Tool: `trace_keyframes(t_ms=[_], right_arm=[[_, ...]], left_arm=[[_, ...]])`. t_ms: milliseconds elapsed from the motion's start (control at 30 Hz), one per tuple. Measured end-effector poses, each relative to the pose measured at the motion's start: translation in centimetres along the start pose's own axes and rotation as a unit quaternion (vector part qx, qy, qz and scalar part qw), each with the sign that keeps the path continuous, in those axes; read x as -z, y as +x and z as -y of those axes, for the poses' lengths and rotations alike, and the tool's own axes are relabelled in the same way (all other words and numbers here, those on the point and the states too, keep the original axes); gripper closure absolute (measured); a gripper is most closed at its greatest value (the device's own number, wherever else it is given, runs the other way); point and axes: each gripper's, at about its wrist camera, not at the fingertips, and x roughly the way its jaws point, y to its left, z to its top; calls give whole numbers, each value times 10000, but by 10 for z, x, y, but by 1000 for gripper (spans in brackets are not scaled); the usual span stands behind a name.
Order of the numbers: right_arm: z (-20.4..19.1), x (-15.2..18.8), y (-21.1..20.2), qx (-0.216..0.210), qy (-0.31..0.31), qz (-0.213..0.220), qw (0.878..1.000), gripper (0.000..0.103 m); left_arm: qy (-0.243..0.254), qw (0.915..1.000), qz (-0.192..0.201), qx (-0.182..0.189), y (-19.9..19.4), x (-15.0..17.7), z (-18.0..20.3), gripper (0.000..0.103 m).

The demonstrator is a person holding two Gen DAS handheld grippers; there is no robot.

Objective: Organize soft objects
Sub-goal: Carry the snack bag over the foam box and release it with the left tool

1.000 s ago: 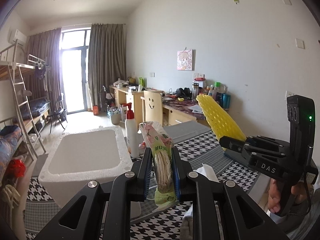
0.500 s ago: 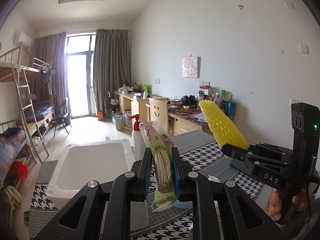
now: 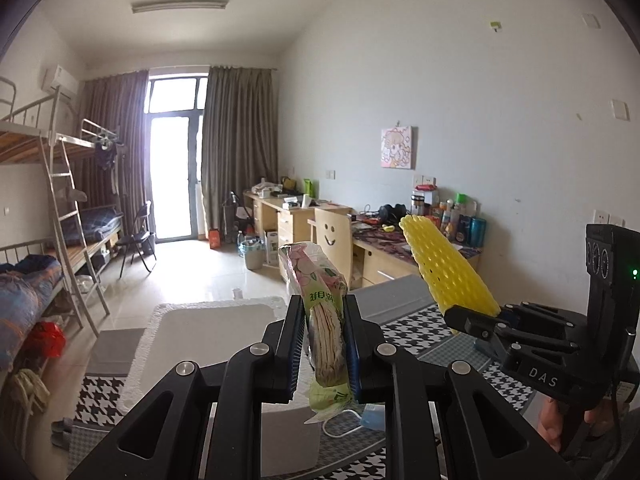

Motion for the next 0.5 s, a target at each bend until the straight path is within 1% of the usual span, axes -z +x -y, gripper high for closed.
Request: trace_keyframes(t_ms=[333, 500], right_arm=[[-12, -8, 10, -320, -162, 10, 9994, 79], [-16, -10, 15, -480, -199, -7, 9986, 79]], left_arm=[[-56, 9995, 116, -302, -6, -9, -8, 83], [-53, 9988, 114, -467, -5, -12, -11, 83]])
